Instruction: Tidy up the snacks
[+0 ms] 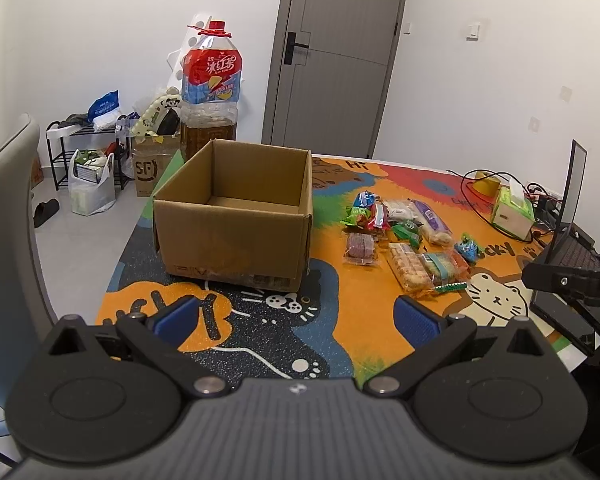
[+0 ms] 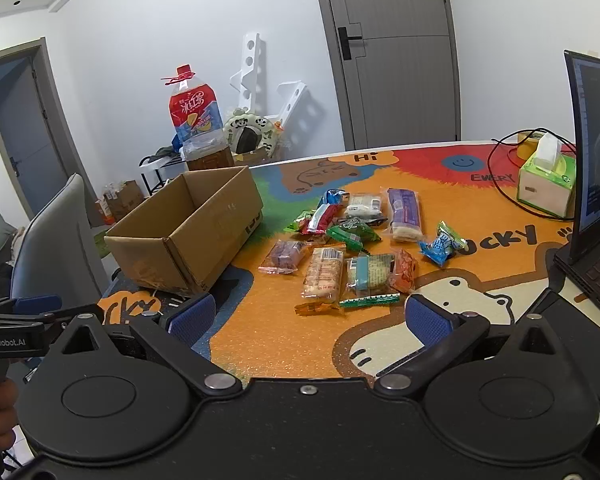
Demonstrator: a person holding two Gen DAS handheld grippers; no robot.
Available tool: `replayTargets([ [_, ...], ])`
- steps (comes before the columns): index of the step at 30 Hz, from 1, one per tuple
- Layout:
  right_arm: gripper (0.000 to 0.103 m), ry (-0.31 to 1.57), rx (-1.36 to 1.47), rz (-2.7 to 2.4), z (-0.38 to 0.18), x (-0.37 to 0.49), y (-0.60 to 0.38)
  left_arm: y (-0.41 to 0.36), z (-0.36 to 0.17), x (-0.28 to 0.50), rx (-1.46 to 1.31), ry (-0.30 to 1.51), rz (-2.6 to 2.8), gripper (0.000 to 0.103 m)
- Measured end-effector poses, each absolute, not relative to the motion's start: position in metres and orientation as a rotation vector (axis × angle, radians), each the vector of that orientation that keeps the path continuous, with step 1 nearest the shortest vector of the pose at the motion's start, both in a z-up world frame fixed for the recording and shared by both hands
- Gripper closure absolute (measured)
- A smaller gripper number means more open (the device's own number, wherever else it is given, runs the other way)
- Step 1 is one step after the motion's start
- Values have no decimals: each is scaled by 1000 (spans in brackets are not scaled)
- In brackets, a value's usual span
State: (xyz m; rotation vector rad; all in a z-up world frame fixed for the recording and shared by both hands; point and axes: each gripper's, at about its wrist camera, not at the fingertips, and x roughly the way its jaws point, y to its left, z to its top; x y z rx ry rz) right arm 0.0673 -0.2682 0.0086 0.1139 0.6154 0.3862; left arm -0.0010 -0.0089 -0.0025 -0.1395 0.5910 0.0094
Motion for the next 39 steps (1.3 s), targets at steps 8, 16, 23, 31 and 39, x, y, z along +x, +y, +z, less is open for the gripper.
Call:
replayTargets([
  [8, 0, 615, 112, 387, 9, 68, -268, -9, -3, -1, -139, 590, 11, 0],
  [16, 0, 615, 111, 387, 9, 68, -268, -9, -3, -1, -138, 591, 13, 0],
  [23, 0, 615, 111, 383, 9, 68, -268, -9, -3, -1, -136, 591, 10, 0],
  [31, 0, 620, 109, 383, 8, 69, -268, -9, -3, -1, -136, 591, 7, 0],
  [39, 0, 623, 126, 359, 2, 77, -271, -20, -3, 10, -132, 590, 1, 0],
])
